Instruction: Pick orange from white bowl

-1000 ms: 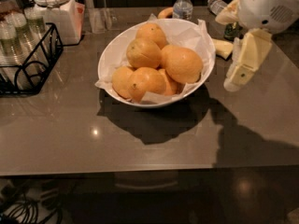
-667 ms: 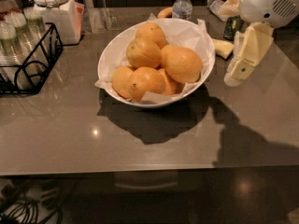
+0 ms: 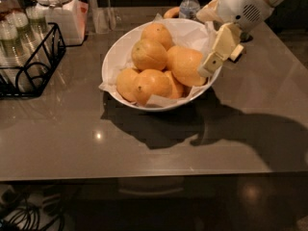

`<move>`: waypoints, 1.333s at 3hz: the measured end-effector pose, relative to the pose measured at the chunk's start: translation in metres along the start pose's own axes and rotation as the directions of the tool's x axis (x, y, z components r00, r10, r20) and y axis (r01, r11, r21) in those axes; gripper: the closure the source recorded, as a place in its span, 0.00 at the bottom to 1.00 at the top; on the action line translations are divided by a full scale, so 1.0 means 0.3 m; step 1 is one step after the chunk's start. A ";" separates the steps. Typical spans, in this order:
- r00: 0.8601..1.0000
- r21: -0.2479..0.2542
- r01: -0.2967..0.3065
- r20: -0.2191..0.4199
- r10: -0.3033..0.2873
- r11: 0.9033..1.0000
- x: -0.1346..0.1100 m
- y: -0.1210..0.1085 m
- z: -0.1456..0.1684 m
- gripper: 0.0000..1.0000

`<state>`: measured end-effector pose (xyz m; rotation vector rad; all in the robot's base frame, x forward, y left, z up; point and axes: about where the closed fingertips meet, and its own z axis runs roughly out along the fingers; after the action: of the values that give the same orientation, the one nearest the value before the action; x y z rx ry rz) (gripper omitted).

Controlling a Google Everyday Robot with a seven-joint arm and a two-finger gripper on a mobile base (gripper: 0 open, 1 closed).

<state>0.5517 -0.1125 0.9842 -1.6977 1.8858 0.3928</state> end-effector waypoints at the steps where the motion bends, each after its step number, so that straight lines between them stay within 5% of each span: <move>1: 1.000 -0.005 -0.004 0.013 0.004 1.000 -0.001 -0.012 0.011 0.00; 3: 0.998 -0.036 -0.028 0.055 0.029 0.999 0.005 0.010 0.052 0.05; 4: 0.990 -0.116 -0.063 0.120 0.077 0.991 0.007 0.049 0.143 0.02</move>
Offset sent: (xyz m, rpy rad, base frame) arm 0.0041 0.0014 -0.0019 0.0132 0.0039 0.0015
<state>0.5466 -0.0877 0.9465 -1.6402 1.8666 0.6284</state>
